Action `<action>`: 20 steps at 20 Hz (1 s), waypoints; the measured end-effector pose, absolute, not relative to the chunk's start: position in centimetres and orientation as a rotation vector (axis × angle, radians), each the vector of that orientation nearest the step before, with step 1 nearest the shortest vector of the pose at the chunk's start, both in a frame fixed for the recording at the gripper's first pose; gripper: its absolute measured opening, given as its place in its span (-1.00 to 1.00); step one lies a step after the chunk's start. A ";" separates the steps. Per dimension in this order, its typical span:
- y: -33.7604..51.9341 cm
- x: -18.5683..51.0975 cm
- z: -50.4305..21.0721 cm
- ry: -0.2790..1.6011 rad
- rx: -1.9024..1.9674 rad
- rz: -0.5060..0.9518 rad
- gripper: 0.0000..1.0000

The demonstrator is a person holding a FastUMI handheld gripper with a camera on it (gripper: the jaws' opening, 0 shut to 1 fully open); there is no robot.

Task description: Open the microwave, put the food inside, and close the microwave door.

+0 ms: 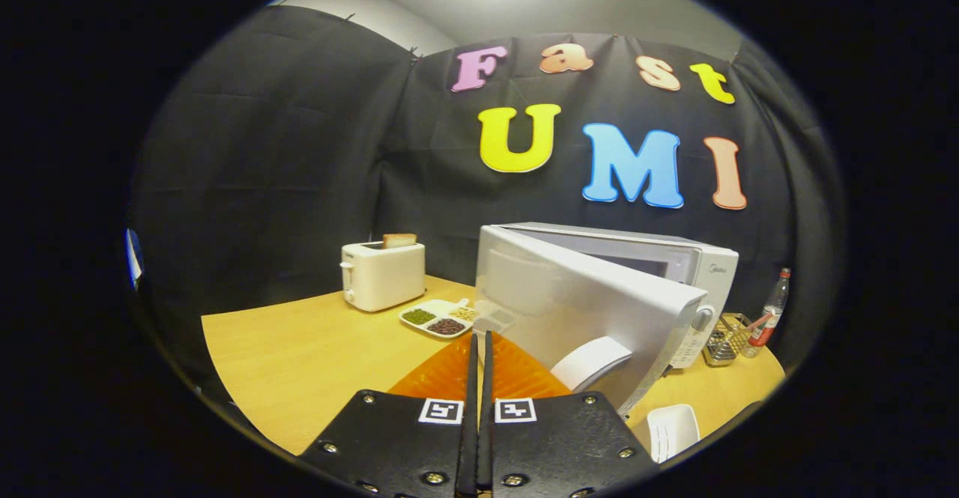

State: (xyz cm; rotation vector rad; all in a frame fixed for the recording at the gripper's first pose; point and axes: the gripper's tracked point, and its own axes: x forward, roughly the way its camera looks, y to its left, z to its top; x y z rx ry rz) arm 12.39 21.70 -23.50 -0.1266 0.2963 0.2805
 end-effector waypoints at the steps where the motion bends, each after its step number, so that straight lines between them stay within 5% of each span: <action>1: 20.6 13.1 -23.6 0.298 -0.127 0.256 -0.98; 20: 5.9 25.5 -26.7 0.283 -0.163 -0.064 -0.97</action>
